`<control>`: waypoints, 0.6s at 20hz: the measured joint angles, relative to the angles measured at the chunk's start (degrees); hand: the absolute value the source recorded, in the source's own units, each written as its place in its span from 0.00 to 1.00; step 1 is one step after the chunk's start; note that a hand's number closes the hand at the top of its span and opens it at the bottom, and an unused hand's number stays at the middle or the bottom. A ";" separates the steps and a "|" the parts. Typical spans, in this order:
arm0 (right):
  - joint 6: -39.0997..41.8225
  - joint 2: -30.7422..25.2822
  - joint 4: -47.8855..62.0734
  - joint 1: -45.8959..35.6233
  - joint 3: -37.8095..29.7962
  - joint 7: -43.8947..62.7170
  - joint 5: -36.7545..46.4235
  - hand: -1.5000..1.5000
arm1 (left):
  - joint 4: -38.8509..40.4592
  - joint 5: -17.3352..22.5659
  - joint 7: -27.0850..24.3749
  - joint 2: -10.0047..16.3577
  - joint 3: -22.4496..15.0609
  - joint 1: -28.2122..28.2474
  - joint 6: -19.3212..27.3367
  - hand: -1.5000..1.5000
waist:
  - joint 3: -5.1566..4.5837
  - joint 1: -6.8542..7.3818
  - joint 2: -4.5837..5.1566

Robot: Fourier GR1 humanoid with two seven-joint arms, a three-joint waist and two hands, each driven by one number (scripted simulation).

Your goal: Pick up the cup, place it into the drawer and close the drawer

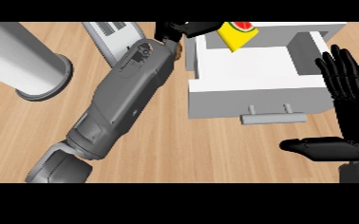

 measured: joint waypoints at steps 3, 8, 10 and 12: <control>1.00 -0.70 0.69 -0.38 -0.90 -0.34 -1.30 0.00 | 3.39 2.66 -0.92 0.00 -2.97 -2.04 1.38 1.00 | 0.01 -0.60 0.13; 1.30 -0.39 -0.25 0.42 -0.43 -0.85 -1.16 0.00 | 7.80 6.40 -1.16 -0.01 -7.75 -4.00 2.93 1.00 | 0.00 -1.25 0.22; 1.22 -0.36 0.85 -0.40 -0.32 -1.41 -0.77 0.00 | 8.57 7.52 -0.77 -0.01 -10.66 -4.04 4.43 1.00 | 0.03 -1.49 0.30; 1.46 -0.73 0.58 -0.84 -0.35 -0.90 -0.94 0.00 | 9.77 8.07 -0.17 -0.01 -13.17 -4.19 5.29 1.00 | 0.04 -1.86 0.39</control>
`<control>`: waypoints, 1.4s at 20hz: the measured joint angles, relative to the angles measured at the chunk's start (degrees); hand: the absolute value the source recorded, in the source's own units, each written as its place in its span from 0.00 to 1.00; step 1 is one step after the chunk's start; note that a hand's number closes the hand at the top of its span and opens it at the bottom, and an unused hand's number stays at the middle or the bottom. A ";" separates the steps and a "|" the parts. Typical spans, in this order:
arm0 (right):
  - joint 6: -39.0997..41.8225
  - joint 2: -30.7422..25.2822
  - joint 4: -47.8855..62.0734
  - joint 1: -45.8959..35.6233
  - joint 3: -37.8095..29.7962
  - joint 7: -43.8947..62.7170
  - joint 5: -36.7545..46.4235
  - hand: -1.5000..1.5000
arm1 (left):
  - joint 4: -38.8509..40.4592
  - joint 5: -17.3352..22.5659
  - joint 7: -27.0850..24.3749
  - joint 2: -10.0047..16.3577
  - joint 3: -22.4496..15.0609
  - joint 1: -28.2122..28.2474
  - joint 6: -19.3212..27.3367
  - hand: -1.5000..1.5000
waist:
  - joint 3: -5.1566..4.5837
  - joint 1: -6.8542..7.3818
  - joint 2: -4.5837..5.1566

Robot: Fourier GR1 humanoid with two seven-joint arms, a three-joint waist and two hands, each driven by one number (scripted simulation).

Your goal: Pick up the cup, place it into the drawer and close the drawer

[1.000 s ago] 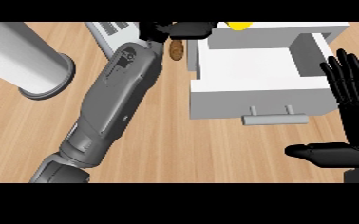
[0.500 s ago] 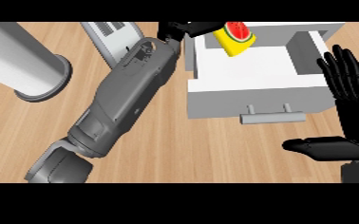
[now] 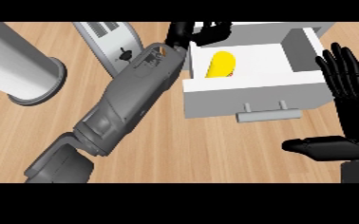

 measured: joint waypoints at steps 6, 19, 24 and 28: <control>0.93 -0.32 -0.53 0.84 -0.40 -0.29 -0.89 0.00 | 1.24 1.52 2.65 0.01 -7.26 0.17 1.25 0.00 | 0.01 -0.72 0.17; 4.64 -0.01 -0.85 -0.08 -0.64 1.03 -8.08 1.00 | -1.44 5.54 -0.55 0.00 -14.09 1.17 7.55 0.00 | -0.02 -0.63 0.18; 8.24 -2.19 -2.79 0.74 -0.98 2.93 -11.87 1.00 | -4.35 8.13 -3.14 0.00 -12.79 1.08 8.35 0.00 | -0.05 0.65 -0.22; 10.71 -4.98 -6.04 3.21 -0.08 2.69 -8.40 1.00 | -5.56 8.64 -2.47 0.45 -10.60 0.15 7.82 0.00 | -0.07 2.06 -0.61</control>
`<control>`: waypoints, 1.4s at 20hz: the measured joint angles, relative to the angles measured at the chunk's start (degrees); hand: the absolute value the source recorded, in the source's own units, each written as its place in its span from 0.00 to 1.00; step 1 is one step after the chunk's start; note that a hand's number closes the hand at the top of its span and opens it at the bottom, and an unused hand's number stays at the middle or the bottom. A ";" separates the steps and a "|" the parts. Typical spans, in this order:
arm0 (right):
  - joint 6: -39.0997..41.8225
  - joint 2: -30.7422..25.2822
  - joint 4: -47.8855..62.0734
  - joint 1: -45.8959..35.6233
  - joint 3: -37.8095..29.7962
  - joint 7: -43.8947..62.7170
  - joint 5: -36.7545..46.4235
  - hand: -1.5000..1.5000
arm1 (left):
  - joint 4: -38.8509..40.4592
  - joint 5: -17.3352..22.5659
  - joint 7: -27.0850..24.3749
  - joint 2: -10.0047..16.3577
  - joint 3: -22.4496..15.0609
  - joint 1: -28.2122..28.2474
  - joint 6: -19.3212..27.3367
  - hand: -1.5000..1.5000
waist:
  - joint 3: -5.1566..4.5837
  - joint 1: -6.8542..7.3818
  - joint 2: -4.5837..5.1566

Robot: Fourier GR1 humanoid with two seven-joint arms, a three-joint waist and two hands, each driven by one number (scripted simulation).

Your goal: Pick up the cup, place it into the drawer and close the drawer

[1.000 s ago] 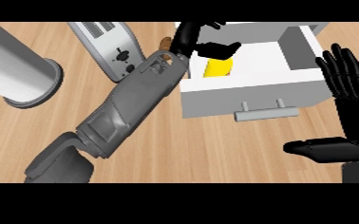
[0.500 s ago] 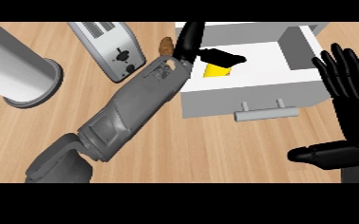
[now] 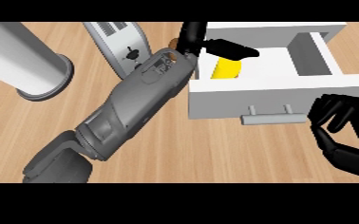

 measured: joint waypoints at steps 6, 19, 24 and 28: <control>1.50 -2.91 -3.09 1.85 1.65 1.09 6.55 1.00 | -4.59 0.39 2.26 3.81 3.28 1.86 -1.12 0.00 | -0.01 1.68 -0.34; -7.14 0.88 2.96 -0.49 12.12 -0.70 30.88 1.00 | -26.03 0.17 8.81 17.50 7.21 17.28 -3.70 0.00 | -0.02 3.74 -0.50; -11.01 -0.04 11.05 -3.46 17.34 -4.26 42.72 1.00 | -32.53 0.64 9.44 21.09 8.49 23.80 -5.22 0.00 | -0.01 4.22 -0.35; -13.94 -1.01 18.48 -6.81 21.00 -5.55 51.43 1.00 | -37.05 1.48 9.41 24.79 10.10 29.36 -7.56 0.00 | -0.02 4.63 -0.27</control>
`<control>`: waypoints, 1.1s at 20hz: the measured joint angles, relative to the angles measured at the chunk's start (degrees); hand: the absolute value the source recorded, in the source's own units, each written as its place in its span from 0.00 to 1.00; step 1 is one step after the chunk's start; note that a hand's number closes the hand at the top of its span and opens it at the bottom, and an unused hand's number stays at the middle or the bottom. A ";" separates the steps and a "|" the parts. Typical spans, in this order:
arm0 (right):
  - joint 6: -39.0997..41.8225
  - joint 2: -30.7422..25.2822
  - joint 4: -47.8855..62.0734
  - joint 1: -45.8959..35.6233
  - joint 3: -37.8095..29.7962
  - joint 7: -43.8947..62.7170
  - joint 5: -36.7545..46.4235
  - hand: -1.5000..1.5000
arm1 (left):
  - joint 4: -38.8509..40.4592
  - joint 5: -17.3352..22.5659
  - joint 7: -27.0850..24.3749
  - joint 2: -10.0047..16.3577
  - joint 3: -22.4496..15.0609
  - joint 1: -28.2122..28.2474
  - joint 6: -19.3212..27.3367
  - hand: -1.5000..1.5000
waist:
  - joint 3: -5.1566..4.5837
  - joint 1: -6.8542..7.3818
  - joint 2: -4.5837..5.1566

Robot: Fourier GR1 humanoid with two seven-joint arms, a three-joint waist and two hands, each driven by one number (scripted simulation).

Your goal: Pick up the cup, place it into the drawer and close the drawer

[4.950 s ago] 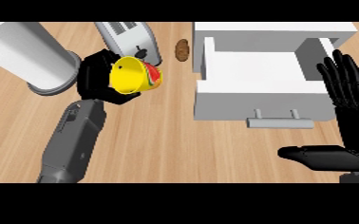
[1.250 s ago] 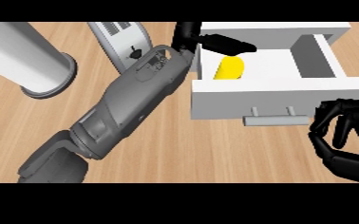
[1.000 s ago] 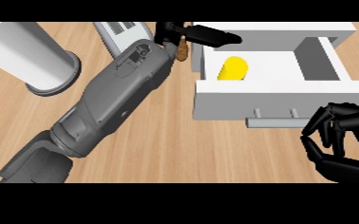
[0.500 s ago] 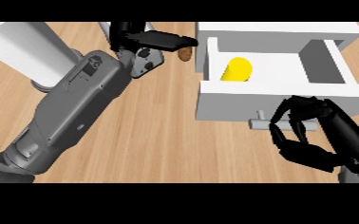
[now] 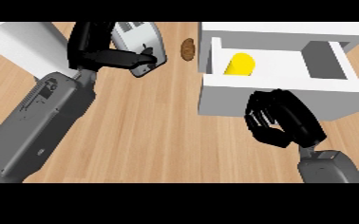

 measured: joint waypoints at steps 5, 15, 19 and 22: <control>-6.30 1.57 13.55 -6.21 2.75 -3.04 8.53 1.00 | -4.26 0.58 -0.70 3.28 2.30 6.29 -2.89 0.00 | 0.03 -0.11 0.20; -16.24 5.63 47.29 -24.98 -2.63 -12.84 12.08 1.00 | -10.05 0.45 -2.18 6.70 6.94 16.05 -7.36 0.00 | -0.10 -0.08 0.22; -17.27 5.58 58.71 -32.36 -5.95 -15.65 11.43 1.00 | -9.89 0.47 -3.15 7.48 8.35 17.96 -10.04 0.00 | -0.08 0.56 0.57; -16.76 5.19 65.20 -36.53 -7.88 -17.26 10.77 1.00 | -10.00 0.31 -3.56 7.43 8.71 18.80 -11.26 0.00 | -0.09 0.91 0.63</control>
